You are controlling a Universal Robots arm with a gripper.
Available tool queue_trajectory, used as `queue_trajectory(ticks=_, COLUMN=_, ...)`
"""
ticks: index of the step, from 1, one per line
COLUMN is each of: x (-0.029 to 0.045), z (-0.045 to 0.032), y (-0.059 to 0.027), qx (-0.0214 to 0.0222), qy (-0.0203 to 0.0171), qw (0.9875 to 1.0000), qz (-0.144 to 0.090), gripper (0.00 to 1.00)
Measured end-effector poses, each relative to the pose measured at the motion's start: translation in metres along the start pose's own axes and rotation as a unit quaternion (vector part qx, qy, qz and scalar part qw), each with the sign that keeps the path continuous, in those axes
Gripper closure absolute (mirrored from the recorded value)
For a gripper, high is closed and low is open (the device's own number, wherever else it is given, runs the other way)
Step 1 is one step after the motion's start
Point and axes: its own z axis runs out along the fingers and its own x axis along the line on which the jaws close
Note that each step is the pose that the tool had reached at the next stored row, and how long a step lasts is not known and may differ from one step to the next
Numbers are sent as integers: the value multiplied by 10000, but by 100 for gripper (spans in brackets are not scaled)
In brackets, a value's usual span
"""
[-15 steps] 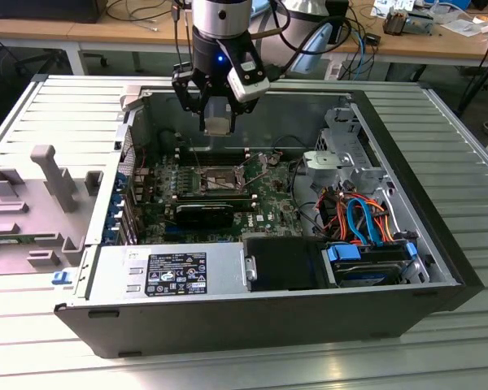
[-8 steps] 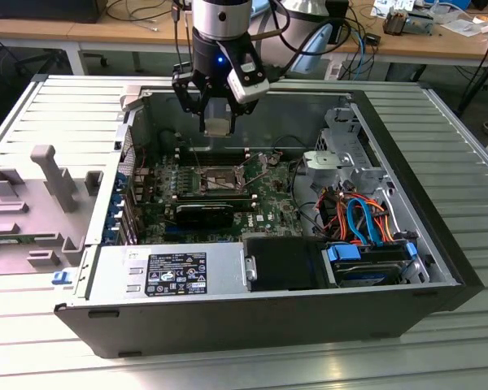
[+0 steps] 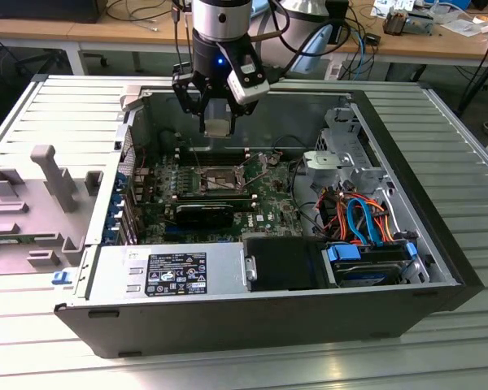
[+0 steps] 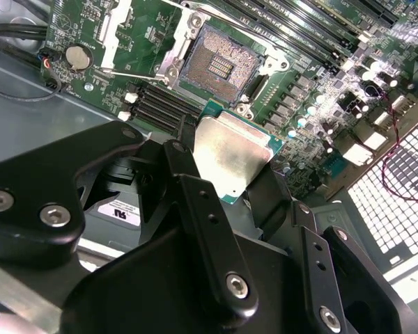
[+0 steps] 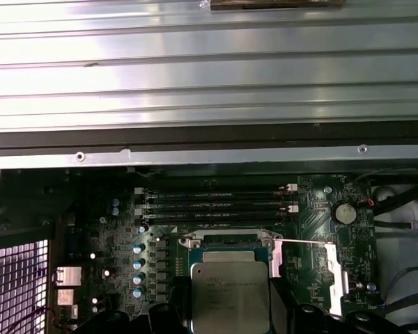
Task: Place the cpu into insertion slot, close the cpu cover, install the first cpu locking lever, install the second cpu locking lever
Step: 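Place the cpu into insertion slot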
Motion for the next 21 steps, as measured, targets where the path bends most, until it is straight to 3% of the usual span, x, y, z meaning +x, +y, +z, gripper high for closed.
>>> queue_trajectory(ticks=21, x=-1, z=50, y=-4, qx=0, qy=0, qw=10000, qz=0, gripper=45)
